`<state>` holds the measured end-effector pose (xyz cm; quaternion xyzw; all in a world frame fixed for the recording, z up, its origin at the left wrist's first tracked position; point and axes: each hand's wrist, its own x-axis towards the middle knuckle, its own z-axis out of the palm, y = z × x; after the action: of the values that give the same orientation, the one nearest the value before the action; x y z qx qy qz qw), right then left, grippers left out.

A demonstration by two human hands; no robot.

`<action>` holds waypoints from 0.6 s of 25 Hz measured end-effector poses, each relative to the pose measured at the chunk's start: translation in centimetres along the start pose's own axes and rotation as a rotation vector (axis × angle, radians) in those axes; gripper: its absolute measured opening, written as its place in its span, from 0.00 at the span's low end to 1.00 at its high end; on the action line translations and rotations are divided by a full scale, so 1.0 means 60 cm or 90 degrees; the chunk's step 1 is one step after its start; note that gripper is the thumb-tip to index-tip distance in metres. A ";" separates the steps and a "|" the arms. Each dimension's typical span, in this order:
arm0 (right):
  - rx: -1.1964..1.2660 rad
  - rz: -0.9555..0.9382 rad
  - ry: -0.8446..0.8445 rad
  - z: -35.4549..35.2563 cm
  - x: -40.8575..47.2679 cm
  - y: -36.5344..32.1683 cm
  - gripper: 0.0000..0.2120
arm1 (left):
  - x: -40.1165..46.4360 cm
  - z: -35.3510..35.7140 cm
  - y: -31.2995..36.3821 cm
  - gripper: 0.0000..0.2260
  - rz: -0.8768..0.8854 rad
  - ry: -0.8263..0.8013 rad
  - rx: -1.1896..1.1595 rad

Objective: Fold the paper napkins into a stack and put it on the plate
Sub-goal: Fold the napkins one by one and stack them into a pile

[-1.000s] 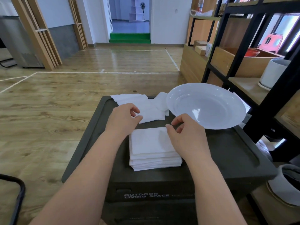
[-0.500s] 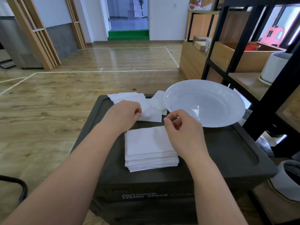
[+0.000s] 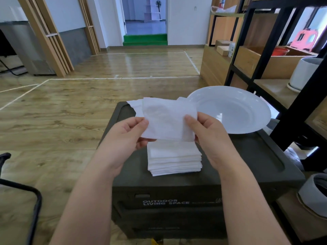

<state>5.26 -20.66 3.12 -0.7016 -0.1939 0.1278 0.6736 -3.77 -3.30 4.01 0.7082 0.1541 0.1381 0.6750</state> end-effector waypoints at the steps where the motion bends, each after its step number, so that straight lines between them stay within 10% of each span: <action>1: 0.001 0.003 0.009 0.002 -0.002 -0.004 0.08 | 0.002 0.005 -0.006 0.12 -0.028 0.004 0.012; 15: -0.430 0.069 0.088 -0.007 0.009 0.028 0.18 | 0.014 0.040 -0.057 0.17 0.007 0.239 0.442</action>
<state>6.10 -20.82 1.50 -0.9011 -0.1418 0.0440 0.4075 -2.16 -5.01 0.48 0.8577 0.3088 0.2081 0.3545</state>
